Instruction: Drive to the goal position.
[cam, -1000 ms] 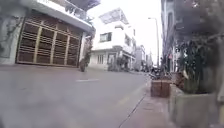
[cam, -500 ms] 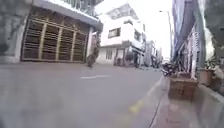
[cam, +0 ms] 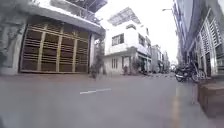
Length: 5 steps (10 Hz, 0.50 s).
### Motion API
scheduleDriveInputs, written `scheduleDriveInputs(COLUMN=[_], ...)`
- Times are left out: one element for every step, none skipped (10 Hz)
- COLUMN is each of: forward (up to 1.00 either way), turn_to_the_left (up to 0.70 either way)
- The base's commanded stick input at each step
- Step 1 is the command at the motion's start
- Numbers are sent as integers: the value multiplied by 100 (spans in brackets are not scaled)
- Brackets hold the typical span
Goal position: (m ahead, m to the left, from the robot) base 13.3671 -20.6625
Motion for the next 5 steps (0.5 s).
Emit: scheduleDriveInputs(forward=[0,0,0,0,66], turn_to_the_left=[0,0,0,0,0])
